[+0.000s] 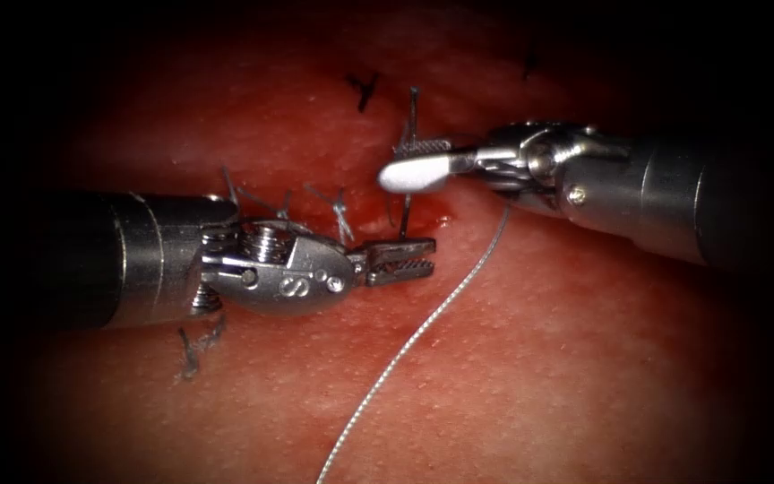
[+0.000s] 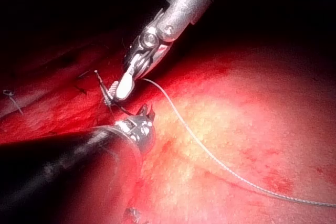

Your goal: Wound Closure

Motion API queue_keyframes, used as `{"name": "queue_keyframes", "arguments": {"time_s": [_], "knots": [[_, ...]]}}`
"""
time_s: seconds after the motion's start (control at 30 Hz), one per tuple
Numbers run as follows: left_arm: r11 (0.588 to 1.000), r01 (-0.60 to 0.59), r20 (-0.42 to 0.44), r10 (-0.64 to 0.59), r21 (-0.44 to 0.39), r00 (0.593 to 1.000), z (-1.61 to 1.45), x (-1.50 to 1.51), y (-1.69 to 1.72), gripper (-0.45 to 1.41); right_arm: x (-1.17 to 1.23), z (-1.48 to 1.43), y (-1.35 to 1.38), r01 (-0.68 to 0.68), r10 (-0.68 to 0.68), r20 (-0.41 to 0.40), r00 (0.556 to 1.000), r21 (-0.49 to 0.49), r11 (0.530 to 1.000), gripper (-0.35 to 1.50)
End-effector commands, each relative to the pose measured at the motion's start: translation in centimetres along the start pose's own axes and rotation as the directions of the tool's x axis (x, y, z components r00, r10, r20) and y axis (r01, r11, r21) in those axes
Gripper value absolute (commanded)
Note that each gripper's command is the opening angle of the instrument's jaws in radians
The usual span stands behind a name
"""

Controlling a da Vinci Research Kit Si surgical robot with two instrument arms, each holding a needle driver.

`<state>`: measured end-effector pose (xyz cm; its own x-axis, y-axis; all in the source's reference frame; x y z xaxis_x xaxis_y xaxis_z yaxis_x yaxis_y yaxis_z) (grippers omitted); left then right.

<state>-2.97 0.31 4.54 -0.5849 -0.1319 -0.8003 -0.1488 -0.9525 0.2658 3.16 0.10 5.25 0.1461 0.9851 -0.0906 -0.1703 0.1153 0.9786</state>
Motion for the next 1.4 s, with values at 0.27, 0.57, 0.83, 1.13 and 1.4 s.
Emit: {"name": "queue_keyframes", "arguments": {"time_s": [0.27,0.57,0.83,1.13,1.4], "knots": [[1.0,-0.006,-0.002,0.006,0.001,1.0,0.07,0.07,-0.08,-0.45,0.04,-0.04,0.06,0.044,-0.043,-0.026,0.999,0.026,0.999,1.16],[1.0,-0.011,-0.003,0.011,-0.001,1.0,0.04,0.08,-0.07,-0.45,-0.12,0.01,0.06,0.129,-0.128,-0.018,0.992,0.069,0.989,1.38],[1.0,-0.006,-0.003,0.006,-0.003,1.0,-0.03,0.22,-0.03,-0.45,-0.1,0.11,0.13,0.197,-0.196,-0.033,0.98,0.052,0.979,1.48],[1.0,-0.015,-0.017,0.015,-0.002,1.0,-0.07,0.28,-0.09,-0.45,-0.22,0.01,0.23,0.21,-0.209,-0.032,0.977,0.036,0.977,1.48],[1.0,-0.016,-0.023,0.016,-0.002,1.0,-0.11,0.28,-0.08,-0.45,-0.3,-0.24,0.31,0.218,-0.218,-0.019,0.976,0.042,0.975,1.48]]}}
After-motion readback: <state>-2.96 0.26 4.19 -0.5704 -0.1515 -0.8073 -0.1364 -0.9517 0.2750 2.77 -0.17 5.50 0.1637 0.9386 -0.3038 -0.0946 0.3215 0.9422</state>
